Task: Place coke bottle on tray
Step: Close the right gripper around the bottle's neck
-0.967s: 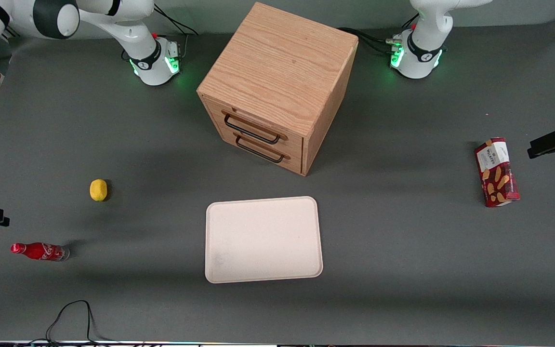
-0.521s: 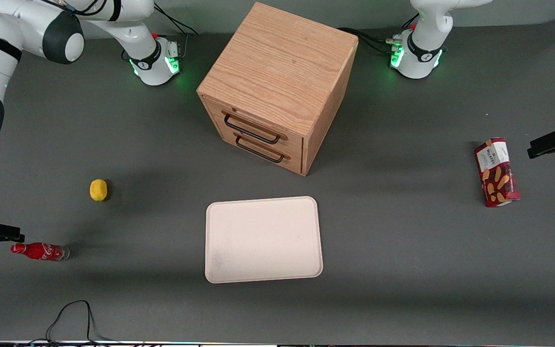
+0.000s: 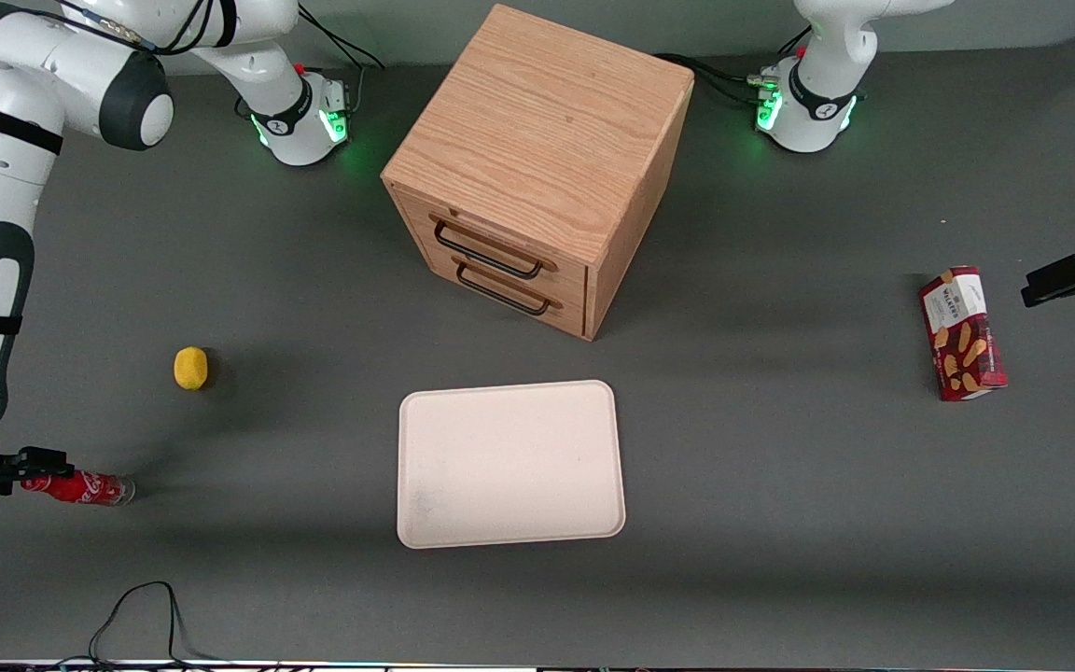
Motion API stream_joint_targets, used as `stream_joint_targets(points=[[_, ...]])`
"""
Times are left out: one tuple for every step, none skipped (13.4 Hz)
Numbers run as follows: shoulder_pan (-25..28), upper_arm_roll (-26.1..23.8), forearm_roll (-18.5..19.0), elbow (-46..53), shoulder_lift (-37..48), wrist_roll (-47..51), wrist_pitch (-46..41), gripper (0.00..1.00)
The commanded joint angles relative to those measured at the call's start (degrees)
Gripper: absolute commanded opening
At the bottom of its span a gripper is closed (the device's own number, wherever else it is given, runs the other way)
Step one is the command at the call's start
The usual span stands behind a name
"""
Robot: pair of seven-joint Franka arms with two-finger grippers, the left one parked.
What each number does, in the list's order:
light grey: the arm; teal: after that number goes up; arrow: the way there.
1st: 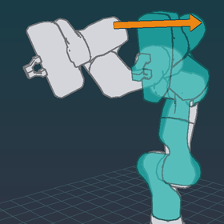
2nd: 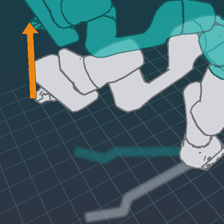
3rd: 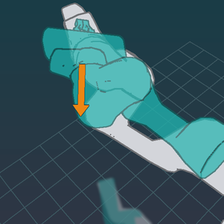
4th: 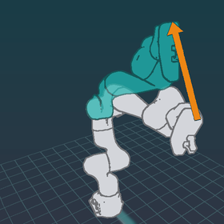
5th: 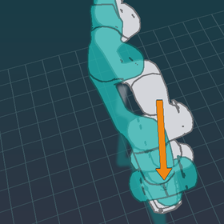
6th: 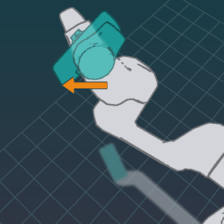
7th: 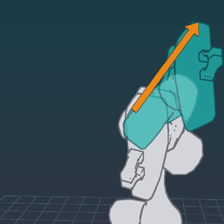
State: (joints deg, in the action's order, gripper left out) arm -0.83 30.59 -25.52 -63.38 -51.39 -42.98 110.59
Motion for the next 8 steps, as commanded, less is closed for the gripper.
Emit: stream_joint_targets(points=[[-0.22,0.96,-1.99,1.42,-1.17,-1.93,0.5,0.99],[-0.22,0.96,-2.08,1.42,-1.17,-1.93,0.76,0.98],[-0.22,0.96,-2.08,1.42,-1.17,-2.02,0.85,0.94],[-0.22,0.96,-2.08,1.42,-1.17,-2.11,0.85,0.88],[-0.22,0.96,-2.08,1.42,-1.17,-2.63,0.85,0.8],[-0.22,0.96,-2.08,1.33,-1.25,-3.33,0.85,0.73],[-0.22,0.96,-2.08,1.16,-1.25,-3.34,0.85,0.63],[-0.13,0.96,-2.08,1.16,-1.25,-3.25,0.85,0.54]])
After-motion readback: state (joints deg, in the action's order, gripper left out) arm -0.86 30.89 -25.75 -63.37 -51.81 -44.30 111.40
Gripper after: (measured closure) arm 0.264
